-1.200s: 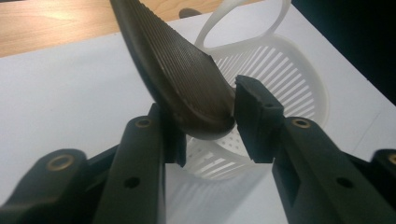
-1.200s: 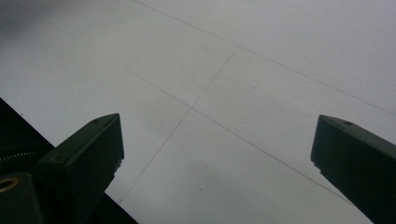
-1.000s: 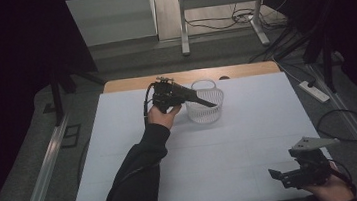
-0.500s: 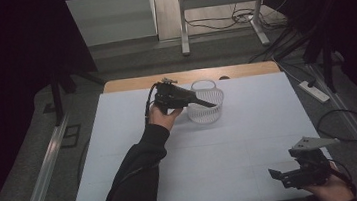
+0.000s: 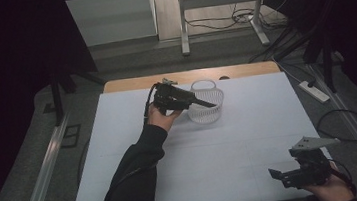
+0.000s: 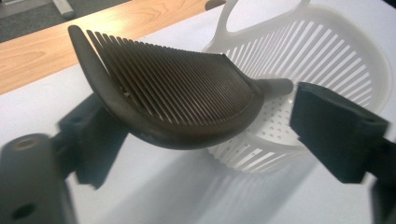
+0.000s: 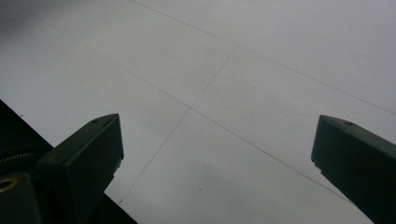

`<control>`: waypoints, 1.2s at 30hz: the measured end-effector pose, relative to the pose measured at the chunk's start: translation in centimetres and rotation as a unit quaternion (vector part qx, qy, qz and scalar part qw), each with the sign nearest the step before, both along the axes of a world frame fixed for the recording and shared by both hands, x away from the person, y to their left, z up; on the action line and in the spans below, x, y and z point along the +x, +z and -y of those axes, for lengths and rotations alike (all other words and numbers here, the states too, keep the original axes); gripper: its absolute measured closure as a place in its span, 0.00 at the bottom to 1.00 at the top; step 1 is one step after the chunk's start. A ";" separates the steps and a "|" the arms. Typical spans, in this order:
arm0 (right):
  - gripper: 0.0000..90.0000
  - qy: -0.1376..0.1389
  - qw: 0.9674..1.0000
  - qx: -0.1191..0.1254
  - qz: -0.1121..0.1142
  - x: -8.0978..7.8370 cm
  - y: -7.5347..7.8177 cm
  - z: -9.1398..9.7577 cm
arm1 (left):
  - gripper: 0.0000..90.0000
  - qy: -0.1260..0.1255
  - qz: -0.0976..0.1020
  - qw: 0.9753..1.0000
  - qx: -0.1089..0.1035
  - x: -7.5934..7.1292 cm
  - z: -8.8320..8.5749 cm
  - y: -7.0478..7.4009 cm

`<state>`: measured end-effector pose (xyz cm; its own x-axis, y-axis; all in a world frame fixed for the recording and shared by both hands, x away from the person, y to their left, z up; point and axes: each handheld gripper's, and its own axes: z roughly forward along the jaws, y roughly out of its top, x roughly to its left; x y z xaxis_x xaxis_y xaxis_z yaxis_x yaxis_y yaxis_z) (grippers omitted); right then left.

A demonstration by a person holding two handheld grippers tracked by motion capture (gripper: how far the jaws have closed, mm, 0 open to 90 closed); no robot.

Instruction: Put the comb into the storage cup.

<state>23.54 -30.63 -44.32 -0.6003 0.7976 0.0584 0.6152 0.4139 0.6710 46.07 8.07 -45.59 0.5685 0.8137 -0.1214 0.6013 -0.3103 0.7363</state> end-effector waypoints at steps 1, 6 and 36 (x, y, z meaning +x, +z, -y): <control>0.03 0.000 1.000 0.000 0.000 0.0 0.0 0.0 | 0.11 -0.001 0.002 1.000 0.005 0.0 0.0 0.0; 0.03 0.001 1.000 0.001 0.000 0.0 0.0 0.0 | 0.02 -0.009 0.010 1.000 0.023 -0.1 0.1 0.1; 0.00 0.001 1.000 0.018 0.016 -0.3 0.2 0.3 | 0.00 -0.046 -0.002 0.999 -0.003 -1.5 -2.8 0.6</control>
